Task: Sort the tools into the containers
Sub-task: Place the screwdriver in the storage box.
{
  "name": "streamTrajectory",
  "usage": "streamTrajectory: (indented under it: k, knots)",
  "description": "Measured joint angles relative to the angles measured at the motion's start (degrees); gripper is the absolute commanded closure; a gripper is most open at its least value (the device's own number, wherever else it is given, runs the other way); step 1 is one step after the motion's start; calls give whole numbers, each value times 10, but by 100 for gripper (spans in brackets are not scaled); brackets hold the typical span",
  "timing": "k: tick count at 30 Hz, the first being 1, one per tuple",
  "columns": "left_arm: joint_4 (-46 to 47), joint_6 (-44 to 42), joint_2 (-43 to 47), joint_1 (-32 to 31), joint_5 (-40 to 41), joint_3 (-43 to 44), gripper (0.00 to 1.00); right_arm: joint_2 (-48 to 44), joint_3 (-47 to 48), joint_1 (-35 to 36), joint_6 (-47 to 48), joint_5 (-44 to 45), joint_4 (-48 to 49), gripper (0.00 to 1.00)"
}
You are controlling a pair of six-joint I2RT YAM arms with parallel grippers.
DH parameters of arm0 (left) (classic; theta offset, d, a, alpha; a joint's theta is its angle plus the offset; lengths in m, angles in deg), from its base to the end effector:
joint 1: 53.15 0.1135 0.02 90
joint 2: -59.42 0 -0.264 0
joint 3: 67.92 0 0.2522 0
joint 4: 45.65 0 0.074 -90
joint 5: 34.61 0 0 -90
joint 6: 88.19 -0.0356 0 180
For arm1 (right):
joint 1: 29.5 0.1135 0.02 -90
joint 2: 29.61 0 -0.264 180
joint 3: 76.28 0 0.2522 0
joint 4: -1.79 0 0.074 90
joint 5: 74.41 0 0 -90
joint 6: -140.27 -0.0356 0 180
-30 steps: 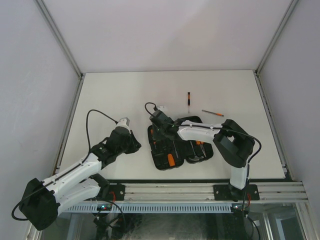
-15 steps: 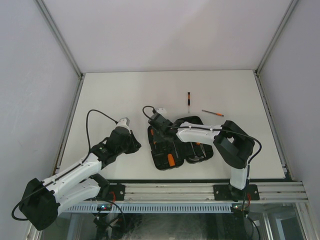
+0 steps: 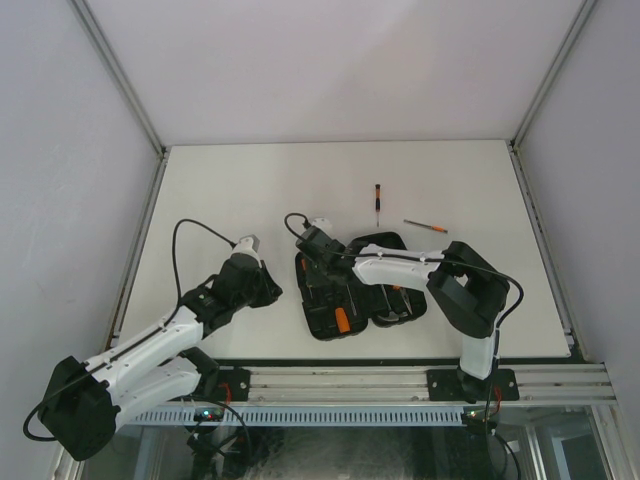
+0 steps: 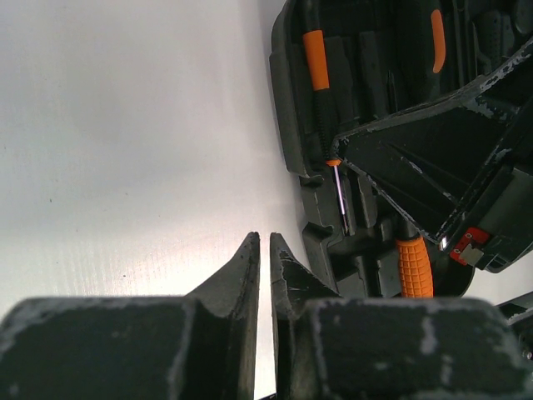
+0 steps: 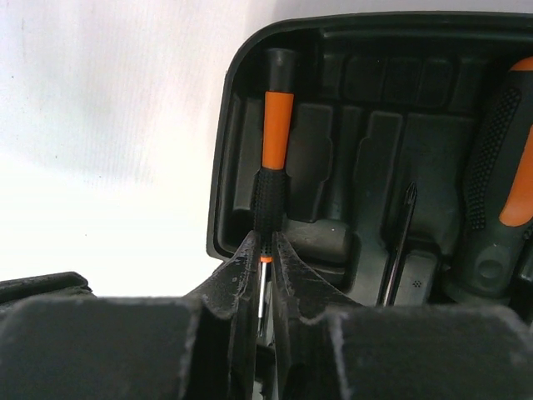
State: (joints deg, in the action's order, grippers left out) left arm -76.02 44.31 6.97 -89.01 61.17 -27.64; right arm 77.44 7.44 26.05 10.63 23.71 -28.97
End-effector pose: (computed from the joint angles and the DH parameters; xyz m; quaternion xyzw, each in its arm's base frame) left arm 0.1531 -0.1062 0.1957 -0.0732 0.9116 -0.2181 0.3407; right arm 0.2265 0.3213 0.1775 -0.1097 0.9428 0.1816 0.2571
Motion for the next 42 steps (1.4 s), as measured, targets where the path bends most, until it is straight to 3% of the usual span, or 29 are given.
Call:
streamTrajectory:
  k: [5,22,37,42]
  knots:
    - [0,0,0,0,0,0,89,3,11,0,0,-1,-18,100]
    - [-1,5,3,0,3,-3,90,91,168,5,12,0,-187,100]
    - [-7,20,47,0,27,-27,90,141,209,1,13,-37,-212,100]
    - [-7,20,50,0,30,-30,90,127,184,-2,12,-46,-194,100]
